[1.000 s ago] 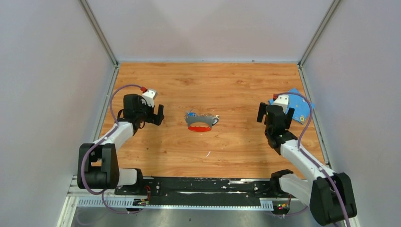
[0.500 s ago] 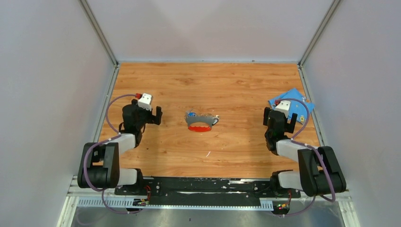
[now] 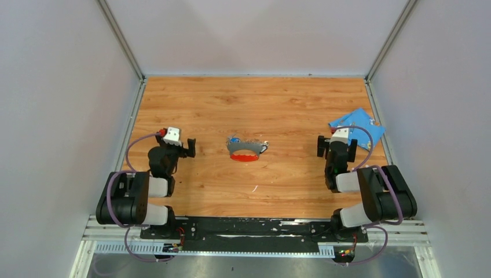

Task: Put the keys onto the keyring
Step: Reset both arms

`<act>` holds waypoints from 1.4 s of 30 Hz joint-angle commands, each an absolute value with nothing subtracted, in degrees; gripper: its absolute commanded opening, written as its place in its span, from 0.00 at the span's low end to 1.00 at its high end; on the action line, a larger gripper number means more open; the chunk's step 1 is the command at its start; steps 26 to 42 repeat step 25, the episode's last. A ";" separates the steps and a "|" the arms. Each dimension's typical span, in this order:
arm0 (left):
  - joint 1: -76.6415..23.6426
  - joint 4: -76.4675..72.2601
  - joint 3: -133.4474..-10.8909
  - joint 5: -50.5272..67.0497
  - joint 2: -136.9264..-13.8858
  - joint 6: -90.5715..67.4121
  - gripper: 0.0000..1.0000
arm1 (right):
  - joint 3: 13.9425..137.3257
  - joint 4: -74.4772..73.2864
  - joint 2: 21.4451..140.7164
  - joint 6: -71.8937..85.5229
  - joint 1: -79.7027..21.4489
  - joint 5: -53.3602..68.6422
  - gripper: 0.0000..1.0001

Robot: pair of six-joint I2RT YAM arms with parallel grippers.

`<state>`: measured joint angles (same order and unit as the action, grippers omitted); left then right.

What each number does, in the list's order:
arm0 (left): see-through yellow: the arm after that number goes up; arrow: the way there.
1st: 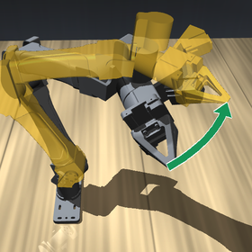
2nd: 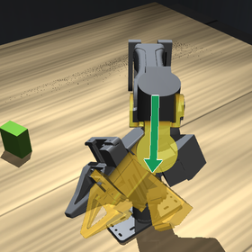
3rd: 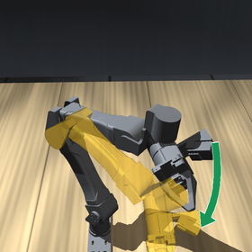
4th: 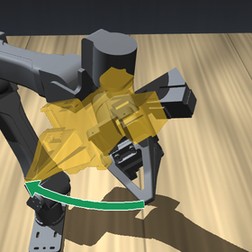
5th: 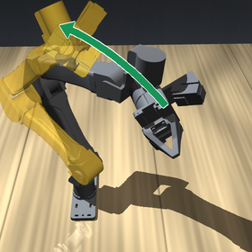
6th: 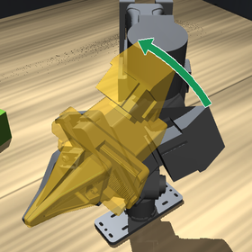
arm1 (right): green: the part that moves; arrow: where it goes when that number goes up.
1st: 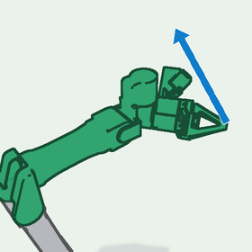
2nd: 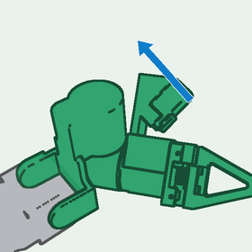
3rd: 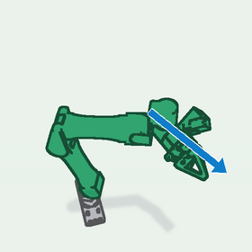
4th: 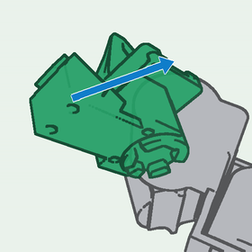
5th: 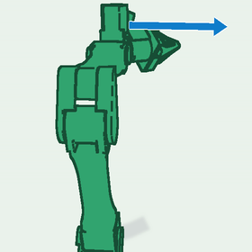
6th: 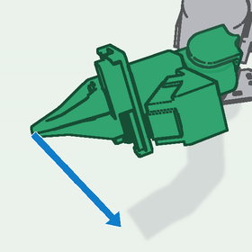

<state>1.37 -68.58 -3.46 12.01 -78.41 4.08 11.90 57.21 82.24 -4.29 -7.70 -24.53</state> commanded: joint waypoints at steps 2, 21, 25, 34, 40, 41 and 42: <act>1.39 -62.43 -10.85 9.57 -78.82 3.70 1.00 | 13.28 57.71 80.45 -3.56 -5.09 -21.54 1.00; 1.40 -63.44 -10.65 9.53 -78.93 3.69 1.00 | 13.27 56.85 79.80 -3.53 -5.10 -21.46 1.00; 1.42 -63.38 -10.54 9.36 -78.87 3.62 1.00 | 13.25 56.87 79.80 -3.49 -5.14 -21.46 1.00; 1.42 -63.38 -10.54 9.36 -78.87 3.62 1.00 | 13.25 56.87 79.80 -3.49 -5.14 -21.46 1.00; 1.42 -63.38 -10.54 9.36 -78.87 3.62 1.00 | 13.25 56.87 79.80 -3.49 -5.14 -21.46 1.00; 1.42 -63.38 -10.54 9.36 -78.87 3.62 1.00 | 13.25 56.87 79.80 -3.49 -5.14 -21.46 1.00; 1.42 -63.38 -10.54 9.36 -78.87 3.62 1.00 | 13.25 56.87 79.80 -3.49 -5.14 -21.46 1.00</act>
